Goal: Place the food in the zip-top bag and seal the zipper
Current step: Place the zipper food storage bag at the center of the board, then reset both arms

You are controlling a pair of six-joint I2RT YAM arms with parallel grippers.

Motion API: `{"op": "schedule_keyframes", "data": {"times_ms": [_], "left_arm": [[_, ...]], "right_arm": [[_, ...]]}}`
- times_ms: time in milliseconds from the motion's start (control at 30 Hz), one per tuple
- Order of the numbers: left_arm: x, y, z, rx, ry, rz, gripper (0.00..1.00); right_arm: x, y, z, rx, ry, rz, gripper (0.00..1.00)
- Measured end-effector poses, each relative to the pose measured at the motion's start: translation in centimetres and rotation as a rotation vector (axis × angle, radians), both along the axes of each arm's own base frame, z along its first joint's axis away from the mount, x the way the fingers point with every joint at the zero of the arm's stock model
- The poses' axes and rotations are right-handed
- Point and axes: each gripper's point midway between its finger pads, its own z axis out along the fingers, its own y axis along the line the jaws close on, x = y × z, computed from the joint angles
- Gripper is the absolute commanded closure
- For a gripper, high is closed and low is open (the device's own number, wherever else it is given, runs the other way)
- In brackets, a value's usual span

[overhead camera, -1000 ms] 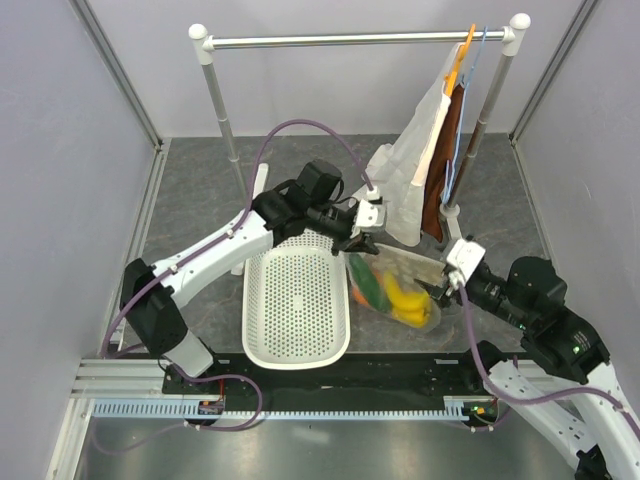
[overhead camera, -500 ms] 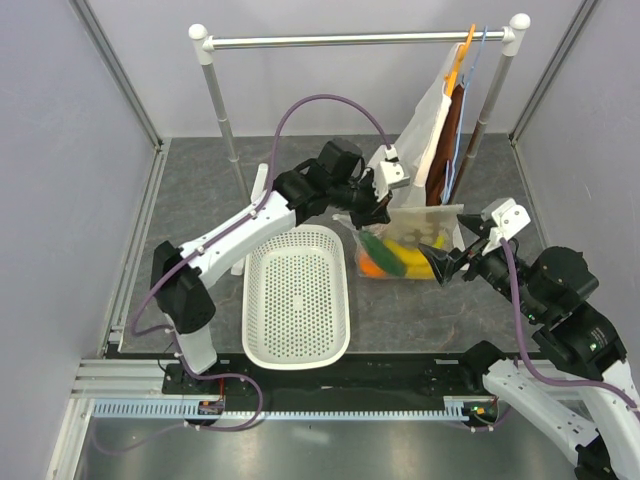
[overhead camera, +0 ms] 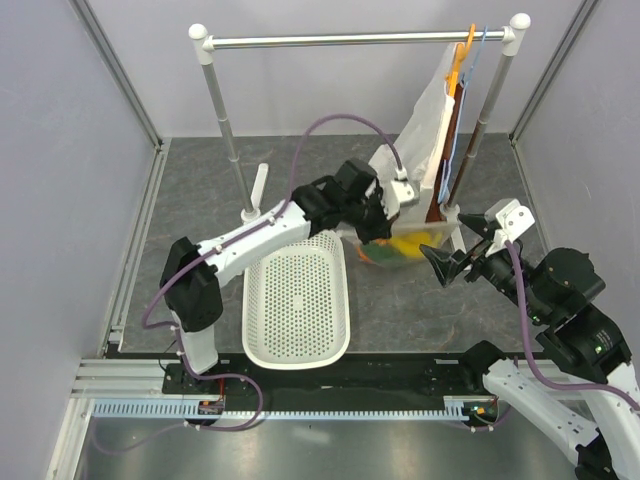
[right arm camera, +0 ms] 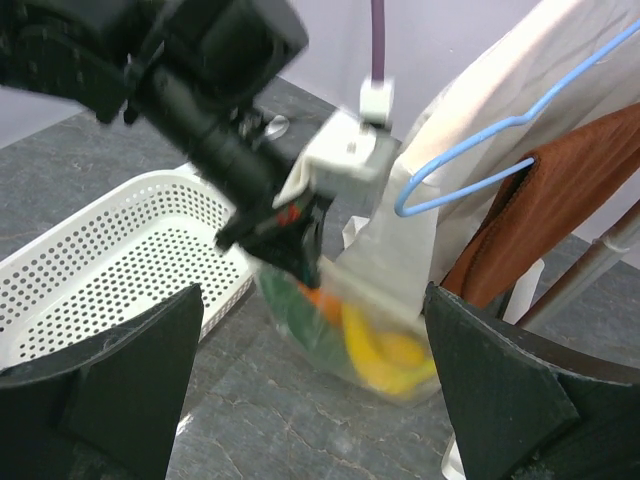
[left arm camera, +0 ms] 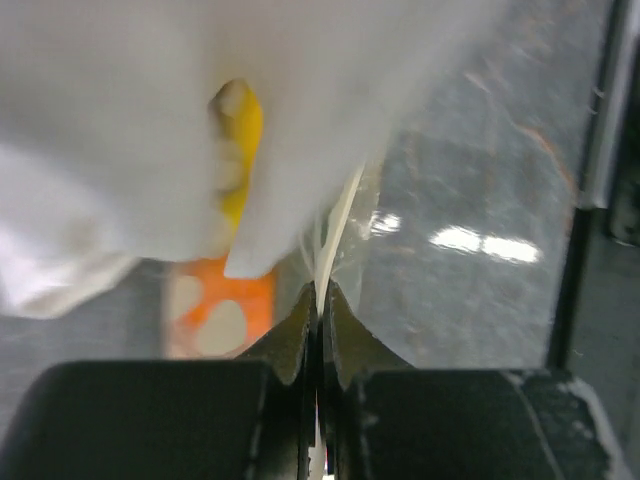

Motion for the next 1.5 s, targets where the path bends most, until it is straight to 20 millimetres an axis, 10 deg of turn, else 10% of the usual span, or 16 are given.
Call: {"op": "schedule_keyframes", "data": {"times_ms": [233,400,600,900,1100,1233,1333,1500], "left_arm": [[-10.0,-1.0,-7.8,0.128,0.26,-0.126,0.94],[-12.4,-1.2,-9.6,0.151,0.374,-0.14,0.65],[-13.8,-1.6,-9.2,0.127,0.439,-0.154,0.09],[-18.0,0.6,-3.1,0.017,0.419,-0.223,0.0],[-15.7,3.7,3.1,-0.126,0.384,-0.156,0.0],[-7.4,9.9,6.6,-0.248,0.397,0.069,0.0],[-3.0,15.0,6.9,-0.264,0.414,0.255,0.0],[-3.1,19.5,6.1,-0.179,0.398,0.422,0.0]], "right_arm": [[-0.2,-0.2,0.1,0.004,-0.007,0.0,0.02],[-0.3,-0.2,-0.1,-0.006,-0.002,0.001,0.02],[-0.6,-0.3,-0.4,-0.021,0.001,0.008,0.02],[-1.2,-0.8,-2.9,-0.056,0.035,0.009,0.02],[-1.4,-1.5,-4.3,-0.088,0.063,-0.012,0.02],[-1.3,-2.1,-4.9,-0.096,0.076,-0.045,0.02],[-1.0,-2.5,-5.3,-0.092,0.09,-0.075,0.02],[-0.3,-3.4,-6.5,-0.073,0.139,-0.141,0.02]]}}
